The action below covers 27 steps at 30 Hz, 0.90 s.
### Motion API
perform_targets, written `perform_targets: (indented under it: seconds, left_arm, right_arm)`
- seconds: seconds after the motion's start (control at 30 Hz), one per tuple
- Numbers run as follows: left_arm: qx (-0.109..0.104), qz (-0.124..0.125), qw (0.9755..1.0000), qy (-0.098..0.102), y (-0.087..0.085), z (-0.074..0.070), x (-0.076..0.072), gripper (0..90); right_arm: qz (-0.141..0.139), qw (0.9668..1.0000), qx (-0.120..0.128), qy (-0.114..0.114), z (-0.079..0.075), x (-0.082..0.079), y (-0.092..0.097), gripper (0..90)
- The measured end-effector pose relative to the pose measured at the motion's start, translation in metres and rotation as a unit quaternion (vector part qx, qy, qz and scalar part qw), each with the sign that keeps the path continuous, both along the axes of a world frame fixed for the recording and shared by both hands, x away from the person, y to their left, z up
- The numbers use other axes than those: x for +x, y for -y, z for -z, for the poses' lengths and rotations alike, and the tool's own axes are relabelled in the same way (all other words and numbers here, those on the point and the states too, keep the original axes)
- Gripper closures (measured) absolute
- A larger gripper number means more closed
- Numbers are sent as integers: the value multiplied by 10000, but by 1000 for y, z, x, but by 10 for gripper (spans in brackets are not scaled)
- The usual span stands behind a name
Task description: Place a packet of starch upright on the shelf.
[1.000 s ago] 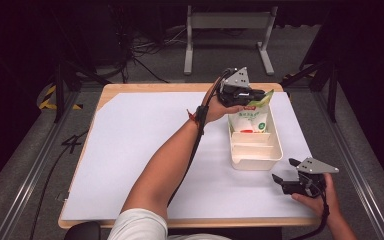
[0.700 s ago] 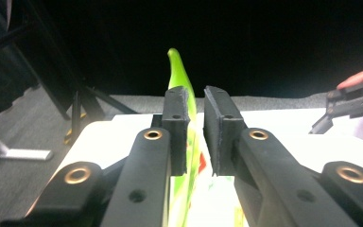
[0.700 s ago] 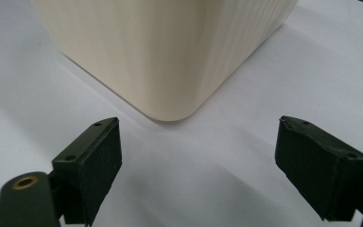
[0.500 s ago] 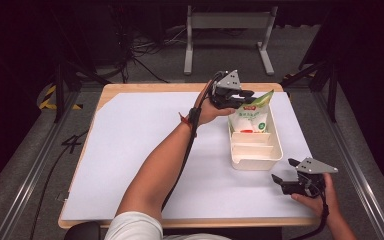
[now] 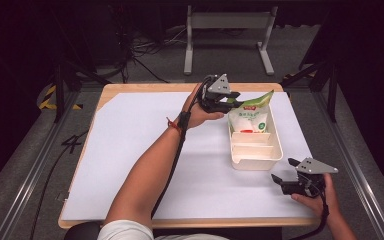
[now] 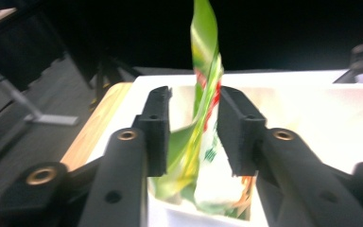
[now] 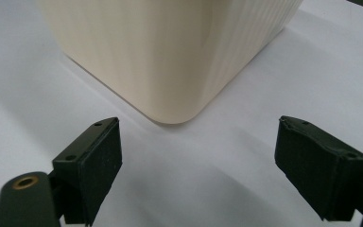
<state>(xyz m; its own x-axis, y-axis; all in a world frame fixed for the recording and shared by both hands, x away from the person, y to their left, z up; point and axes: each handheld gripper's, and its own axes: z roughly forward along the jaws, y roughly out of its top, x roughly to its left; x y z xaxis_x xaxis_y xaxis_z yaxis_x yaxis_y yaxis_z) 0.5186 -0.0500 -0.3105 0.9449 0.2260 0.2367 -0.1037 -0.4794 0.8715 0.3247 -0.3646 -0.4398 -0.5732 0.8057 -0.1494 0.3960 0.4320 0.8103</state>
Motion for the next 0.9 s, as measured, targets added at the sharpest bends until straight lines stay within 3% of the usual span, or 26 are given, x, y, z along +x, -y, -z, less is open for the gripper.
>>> perform_targets:
  seconds: [0.23, 0.37, 0.5, 0.77, 0.9]
  left_arm:
    - [54, -282, 9996, 69, -9, 2, -5, 522]
    - [193, -370, 9991, 91, -11, 6, -6, 450]
    - [230, -454, 9987, 3, -14, 9, -8, 369]
    - [526, -710, 9960, -164, -18, 16, -10, 206]
    - [637, -833, 9944, -110, -21, 18, -12, 146]
  right_arm:
    - [-9, 10000, -28, 14, -1, -1, -1, 155]
    - [-58, 10000, 38, 9, 0, 0, 0, 154]
    - [-84, 10000, 20, 20, 0, -1, -1, 154]
    - [-110, 9999, 49, 20, -1, -1, -1, 153]
    - [-117, 9999, 37, 35, -1, -1, -2, 153]
